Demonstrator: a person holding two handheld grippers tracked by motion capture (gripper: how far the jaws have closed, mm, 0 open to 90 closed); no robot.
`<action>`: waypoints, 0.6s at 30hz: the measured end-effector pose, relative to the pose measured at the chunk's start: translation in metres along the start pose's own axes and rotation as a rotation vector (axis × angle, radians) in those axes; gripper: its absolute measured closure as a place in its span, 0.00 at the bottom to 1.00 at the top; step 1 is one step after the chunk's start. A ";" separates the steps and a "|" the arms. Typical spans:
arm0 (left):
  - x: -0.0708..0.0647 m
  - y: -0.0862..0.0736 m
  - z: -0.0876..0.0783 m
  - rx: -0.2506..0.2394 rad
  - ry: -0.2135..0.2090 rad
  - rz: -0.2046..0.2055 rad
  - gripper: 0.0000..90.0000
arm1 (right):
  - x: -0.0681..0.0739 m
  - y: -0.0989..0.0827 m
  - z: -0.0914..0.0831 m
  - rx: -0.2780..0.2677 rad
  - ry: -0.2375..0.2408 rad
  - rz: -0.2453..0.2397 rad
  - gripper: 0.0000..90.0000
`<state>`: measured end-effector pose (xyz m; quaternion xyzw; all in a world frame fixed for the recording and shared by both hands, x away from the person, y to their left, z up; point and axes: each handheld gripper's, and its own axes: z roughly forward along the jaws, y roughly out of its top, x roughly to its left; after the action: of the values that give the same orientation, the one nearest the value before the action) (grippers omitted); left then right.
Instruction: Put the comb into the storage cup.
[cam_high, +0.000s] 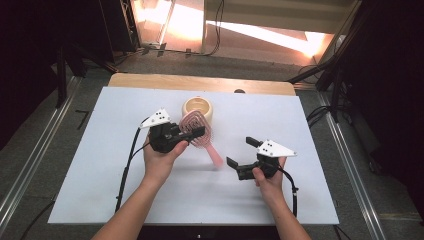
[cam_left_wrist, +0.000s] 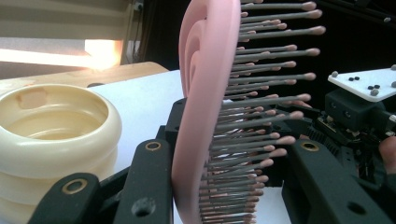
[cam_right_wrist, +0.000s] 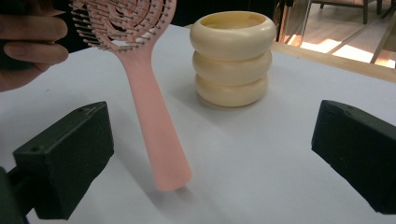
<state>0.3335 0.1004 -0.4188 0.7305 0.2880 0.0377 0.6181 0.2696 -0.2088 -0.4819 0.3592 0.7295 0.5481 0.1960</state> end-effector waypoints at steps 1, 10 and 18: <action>0.000 0.001 -0.001 0.001 0.001 0.001 0.73 | -0.001 -0.001 -0.001 0.000 -0.002 0.000 0.00; 0.005 0.006 -0.007 -0.017 0.009 -0.006 0.73 | -0.009 -0.007 -0.014 -0.002 -0.026 0.004 0.00; 0.007 0.011 -0.010 -0.020 0.011 -0.003 0.73 | -0.018 -0.013 -0.029 -0.008 -0.059 0.008 0.00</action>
<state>0.3394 0.1117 -0.4085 0.7235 0.2924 0.0437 0.6238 0.2584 -0.2430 -0.4867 0.3774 0.7197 0.5410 0.2165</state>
